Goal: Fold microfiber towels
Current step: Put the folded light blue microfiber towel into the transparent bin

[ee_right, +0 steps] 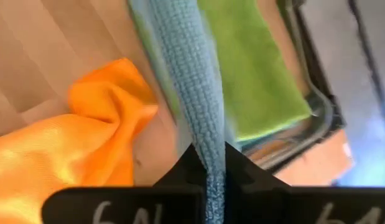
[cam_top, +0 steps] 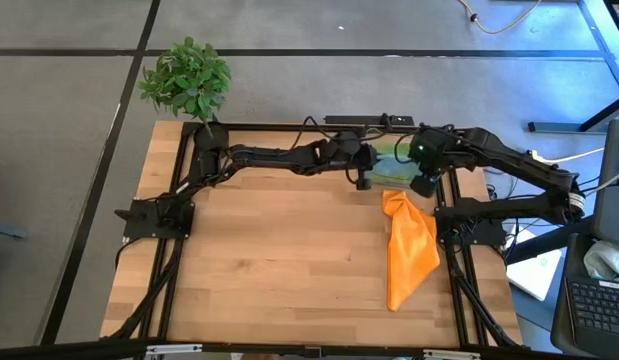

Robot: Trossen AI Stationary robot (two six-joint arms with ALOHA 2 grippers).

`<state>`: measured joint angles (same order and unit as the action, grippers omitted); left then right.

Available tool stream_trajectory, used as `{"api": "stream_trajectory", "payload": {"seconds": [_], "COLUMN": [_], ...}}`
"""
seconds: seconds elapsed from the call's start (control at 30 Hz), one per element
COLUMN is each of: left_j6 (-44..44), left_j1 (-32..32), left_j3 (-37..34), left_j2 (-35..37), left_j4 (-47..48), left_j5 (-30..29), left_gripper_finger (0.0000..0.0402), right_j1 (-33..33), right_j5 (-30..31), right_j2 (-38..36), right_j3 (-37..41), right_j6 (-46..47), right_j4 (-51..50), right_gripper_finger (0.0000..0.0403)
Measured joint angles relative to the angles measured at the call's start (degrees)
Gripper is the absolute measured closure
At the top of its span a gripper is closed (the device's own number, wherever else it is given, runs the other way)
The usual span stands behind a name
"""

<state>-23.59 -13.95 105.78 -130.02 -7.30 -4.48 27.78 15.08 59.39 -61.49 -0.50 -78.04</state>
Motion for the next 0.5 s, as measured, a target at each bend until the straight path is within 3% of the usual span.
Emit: {"api": "stream_trajectory", "payload": {"seconds": [0.17,0.4,0.5], "left_j6": [0.84,2.46,3.60], "left_j1": [-0.09,-1.03,-1.64], "left_j3": [0.04,0.02,0.02], "left_j2": [0.04,0.04,-0.03], "left_j4": [4.85,5.57,6.43], "left_j5": [0.44,2.62,3.07], "left_gripper_finger": [0.0401,0.0401,0.0401], "right_j1": [0.40,2.38,4.26], "right_j5": [-3.34,-3.75,-1.23], "right_j2": [1.11,6.43,9.50], "right_j3": [1.99,5.92,7.09], "right_j6": [-0.77,-3.62,-5.12], "right_j4": [1.84,5.64,8.05], "right_gripper_finger": [0.0393,0.0393,0.0393]}}
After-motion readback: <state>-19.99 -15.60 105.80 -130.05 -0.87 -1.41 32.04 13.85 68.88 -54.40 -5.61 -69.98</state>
